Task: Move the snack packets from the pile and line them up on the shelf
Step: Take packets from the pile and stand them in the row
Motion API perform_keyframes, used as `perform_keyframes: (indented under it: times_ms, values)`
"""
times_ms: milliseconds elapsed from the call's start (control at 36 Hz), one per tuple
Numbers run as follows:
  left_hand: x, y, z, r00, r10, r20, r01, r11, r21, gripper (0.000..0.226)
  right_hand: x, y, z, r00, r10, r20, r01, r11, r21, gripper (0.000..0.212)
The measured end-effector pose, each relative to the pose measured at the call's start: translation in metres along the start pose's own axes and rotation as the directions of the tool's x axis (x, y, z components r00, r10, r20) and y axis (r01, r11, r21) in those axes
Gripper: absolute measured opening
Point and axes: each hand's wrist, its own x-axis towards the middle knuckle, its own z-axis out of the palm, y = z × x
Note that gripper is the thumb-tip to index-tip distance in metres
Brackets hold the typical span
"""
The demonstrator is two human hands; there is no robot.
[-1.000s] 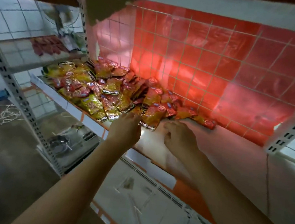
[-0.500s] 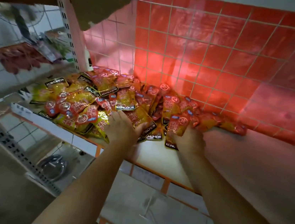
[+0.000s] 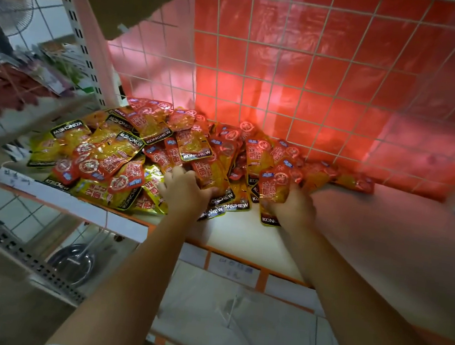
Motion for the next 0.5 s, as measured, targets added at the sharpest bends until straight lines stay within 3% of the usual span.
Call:
perform_keyframes:
  times_ms: [111,194,306,417,500]
  values:
    - [-0.005,-0.002,0.0,0.999,0.013,0.033,-0.01,0.996,-0.087,0.037,-0.01,-0.002,-0.006,1.0,-0.01,0.006,0.009,0.996,0.086,0.082]
    - [-0.015,-0.001,0.003,0.994,0.005,0.113,0.03,0.952,-0.306,0.032,-0.02,0.001,-0.01,0.999,-0.022,0.026,0.015,0.972,0.234,0.079]
    - [-0.034,0.014,0.002,0.993,-0.016,0.115,0.075,0.842,-0.534,0.03,-0.031,0.01,-0.022,0.998,-0.014,0.066,-0.012,0.923,0.384,0.074]
    - [-0.052,0.038,0.0,0.992,0.098,0.084,-0.018,0.749,-0.663,0.018,-0.045,0.023,-0.039,0.999,0.032,0.042,-0.052,0.775,0.629,0.061]
    - [-0.063,0.055,0.006,0.986,0.135,0.099,-0.012,0.645,-0.764,0.013,-0.053,0.037,-0.055,0.998,0.052,0.031,-0.057,0.649,0.759,0.049]
